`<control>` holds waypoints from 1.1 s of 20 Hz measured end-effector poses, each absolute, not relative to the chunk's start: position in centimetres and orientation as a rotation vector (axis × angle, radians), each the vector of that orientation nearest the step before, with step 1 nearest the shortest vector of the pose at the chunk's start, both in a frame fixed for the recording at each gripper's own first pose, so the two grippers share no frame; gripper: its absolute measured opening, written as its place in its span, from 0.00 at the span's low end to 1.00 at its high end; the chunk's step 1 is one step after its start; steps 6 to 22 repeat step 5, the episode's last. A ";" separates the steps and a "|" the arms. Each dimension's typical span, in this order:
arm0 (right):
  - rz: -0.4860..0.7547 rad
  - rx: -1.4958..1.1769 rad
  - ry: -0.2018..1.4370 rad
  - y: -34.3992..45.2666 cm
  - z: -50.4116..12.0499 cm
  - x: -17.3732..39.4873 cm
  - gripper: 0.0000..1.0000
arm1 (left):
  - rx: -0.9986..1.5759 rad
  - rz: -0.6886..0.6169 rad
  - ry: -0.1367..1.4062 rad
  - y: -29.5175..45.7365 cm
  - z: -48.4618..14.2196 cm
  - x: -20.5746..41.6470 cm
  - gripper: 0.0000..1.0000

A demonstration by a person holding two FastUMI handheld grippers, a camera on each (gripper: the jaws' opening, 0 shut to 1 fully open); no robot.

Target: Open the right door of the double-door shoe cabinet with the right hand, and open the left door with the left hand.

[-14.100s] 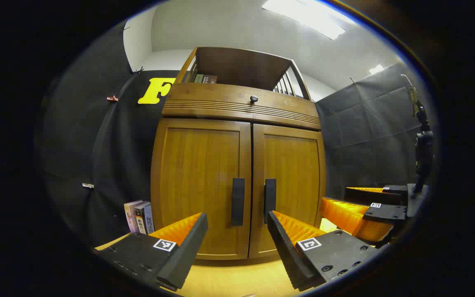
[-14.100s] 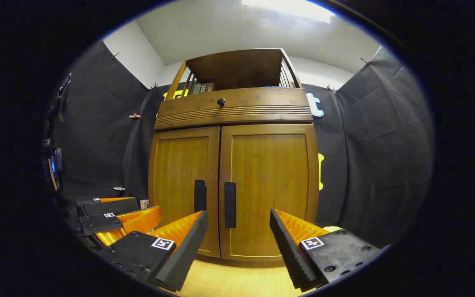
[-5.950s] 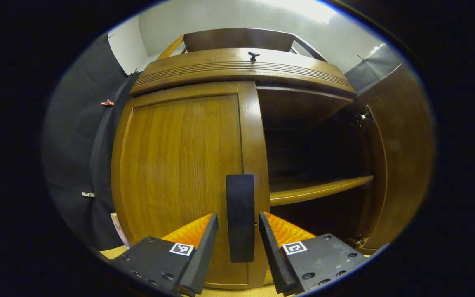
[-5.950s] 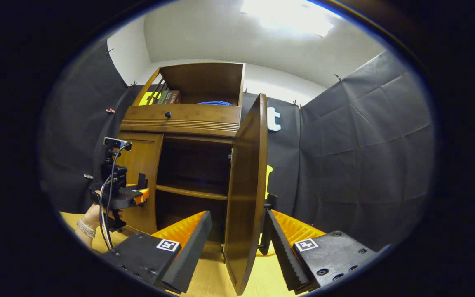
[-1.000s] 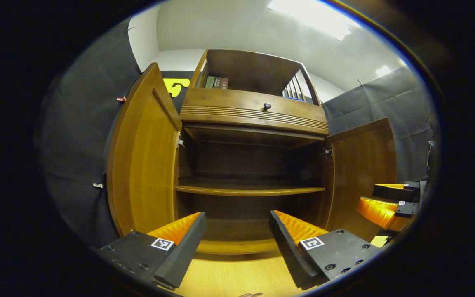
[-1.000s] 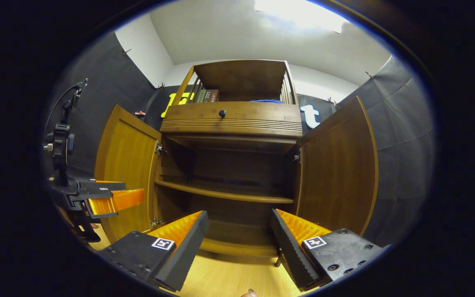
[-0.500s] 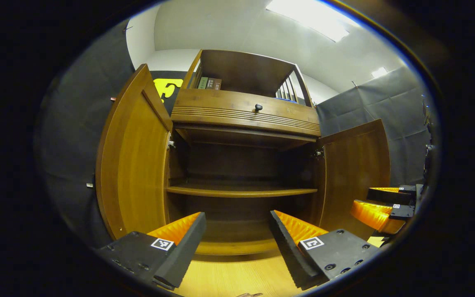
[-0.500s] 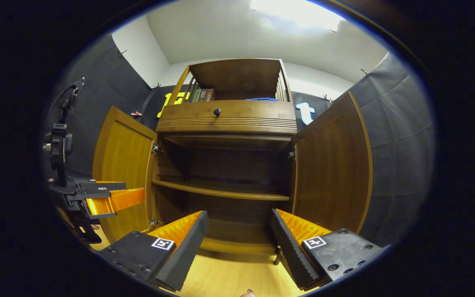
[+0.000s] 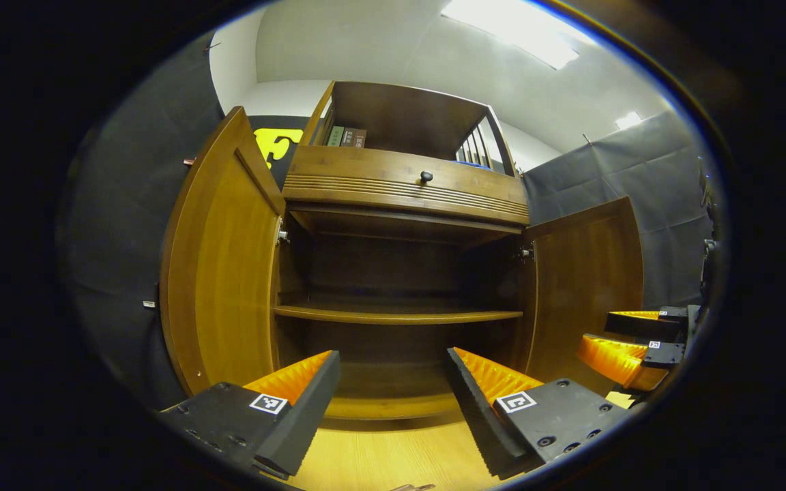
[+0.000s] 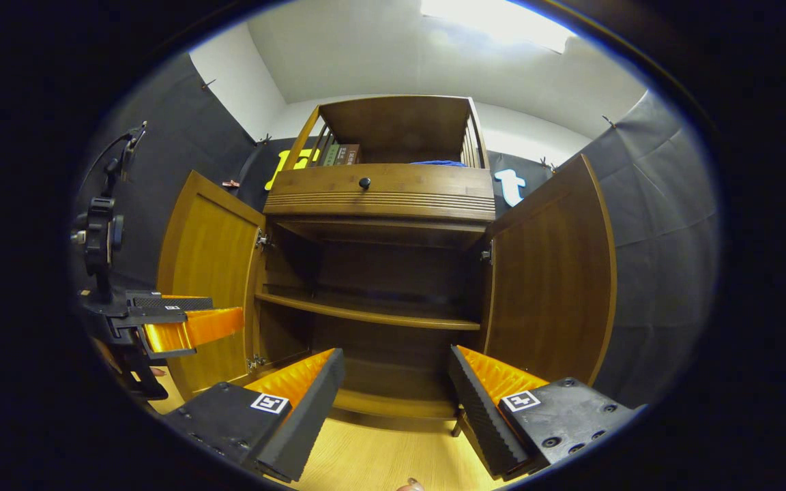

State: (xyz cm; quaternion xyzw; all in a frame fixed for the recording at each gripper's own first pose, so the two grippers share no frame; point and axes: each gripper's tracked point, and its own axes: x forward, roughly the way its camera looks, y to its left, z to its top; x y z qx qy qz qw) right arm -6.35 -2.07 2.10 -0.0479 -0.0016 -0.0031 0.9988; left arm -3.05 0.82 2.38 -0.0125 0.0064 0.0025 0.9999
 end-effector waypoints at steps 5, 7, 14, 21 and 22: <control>-0.011 -0.095 -0.008 -2.4 2.3 -6.7 0.97 | -0.017 0.013 0.013 0.8 2.4 -3.2 0.95; -0.011 -0.095 -0.008 -2.4 2.3 -6.7 0.97 | -0.017 0.013 0.013 0.8 2.4 -3.2 0.95; -0.011 -0.095 -0.008 -2.4 2.3 -6.7 0.97 | -0.017 0.013 0.013 0.8 2.4 -3.2 0.95; -0.011 -0.095 -0.008 -2.4 2.3 -6.7 0.97 | -0.017 0.013 0.013 0.8 2.4 -3.2 0.95; -0.011 -0.095 -0.008 -2.4 2.3 -6.7 0.97 | -0.017 0.013 0.013 0.8 2.4 -3.2 0.95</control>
